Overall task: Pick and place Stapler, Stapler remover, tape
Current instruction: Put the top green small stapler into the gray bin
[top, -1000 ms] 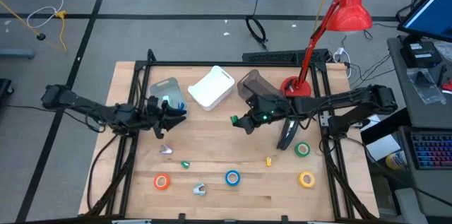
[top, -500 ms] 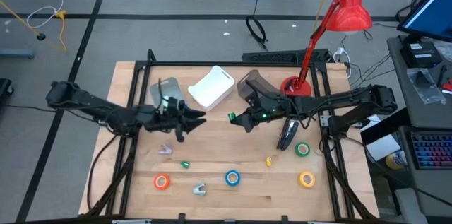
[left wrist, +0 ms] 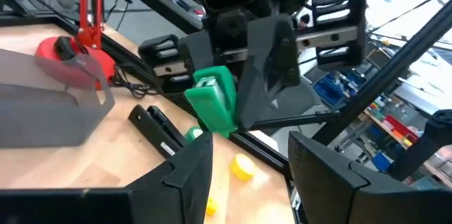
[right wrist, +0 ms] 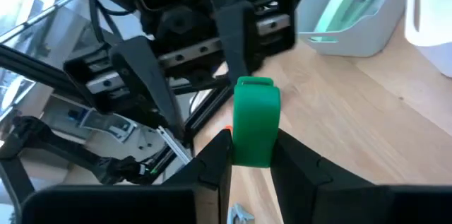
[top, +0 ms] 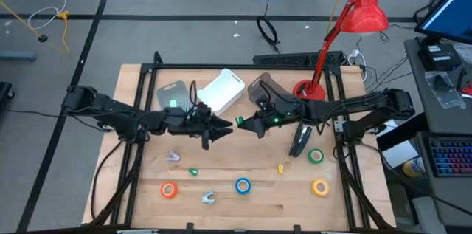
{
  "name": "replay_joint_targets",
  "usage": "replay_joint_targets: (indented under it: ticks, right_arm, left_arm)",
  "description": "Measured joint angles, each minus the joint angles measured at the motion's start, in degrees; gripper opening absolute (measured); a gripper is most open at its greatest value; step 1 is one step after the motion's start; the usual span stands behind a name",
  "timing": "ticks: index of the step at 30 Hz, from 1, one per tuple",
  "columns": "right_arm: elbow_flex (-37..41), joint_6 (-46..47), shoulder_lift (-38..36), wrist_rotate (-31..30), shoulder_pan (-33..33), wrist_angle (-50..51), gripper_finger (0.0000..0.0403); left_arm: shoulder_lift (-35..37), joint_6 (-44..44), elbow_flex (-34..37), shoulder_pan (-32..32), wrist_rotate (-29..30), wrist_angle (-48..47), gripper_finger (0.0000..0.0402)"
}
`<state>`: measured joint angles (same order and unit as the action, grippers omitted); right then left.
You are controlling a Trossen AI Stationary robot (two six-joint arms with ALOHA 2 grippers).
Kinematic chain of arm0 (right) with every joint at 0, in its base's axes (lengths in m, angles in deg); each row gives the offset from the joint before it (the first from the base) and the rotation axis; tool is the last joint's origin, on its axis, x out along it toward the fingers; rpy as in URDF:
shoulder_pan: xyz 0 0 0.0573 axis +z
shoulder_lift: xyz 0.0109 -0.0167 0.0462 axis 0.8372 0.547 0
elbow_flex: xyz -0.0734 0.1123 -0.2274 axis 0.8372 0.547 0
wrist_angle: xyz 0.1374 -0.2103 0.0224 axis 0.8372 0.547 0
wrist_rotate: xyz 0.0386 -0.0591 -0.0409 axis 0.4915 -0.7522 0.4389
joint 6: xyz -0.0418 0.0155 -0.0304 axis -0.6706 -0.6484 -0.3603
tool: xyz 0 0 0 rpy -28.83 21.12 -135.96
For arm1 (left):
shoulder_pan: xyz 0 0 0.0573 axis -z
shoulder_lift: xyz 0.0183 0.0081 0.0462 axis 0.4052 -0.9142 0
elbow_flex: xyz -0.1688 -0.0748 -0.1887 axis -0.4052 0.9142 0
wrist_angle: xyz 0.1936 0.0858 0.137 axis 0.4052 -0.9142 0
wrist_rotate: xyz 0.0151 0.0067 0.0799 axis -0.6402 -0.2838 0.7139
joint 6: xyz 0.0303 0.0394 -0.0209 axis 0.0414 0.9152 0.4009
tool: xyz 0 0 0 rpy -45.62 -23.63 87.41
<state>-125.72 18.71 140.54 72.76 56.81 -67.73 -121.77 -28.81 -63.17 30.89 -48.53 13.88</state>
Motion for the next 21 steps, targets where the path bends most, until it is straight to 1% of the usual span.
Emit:
replay_joint_targets:
  ticks: [3, 5, 17, 21]
  right_arm:
    - [0.0, 0.0, 0.0, 0.2, 0.0, 0.3, 0.0070]
    - [0.0, 0.0, 0.0, 1.4, 0.0, 0.2, 0.0070]
    - [0.0, 0.9, 0.0, 1.3, 0.0, -1.4, 0.0070]
    - [0.0, 1.1, 0.0, 1.3, 0.0, -3.4, 0.0070]
  left_arm:
    - [-1.6, 0.0, -1.4, -0.8, -2.2, 0.7, 0.0186]
    - [-1.7, 0.4, -1.4, -1.3, -2.8, 1.5, 0.0186]
    - [-1.6, -1.0, -1.5, -3.1, -2.3, 1.8, 0.0186]
    - [-1.6, -3.1, -1.5, -3.6, -2.1, 1.7, 0.0186]
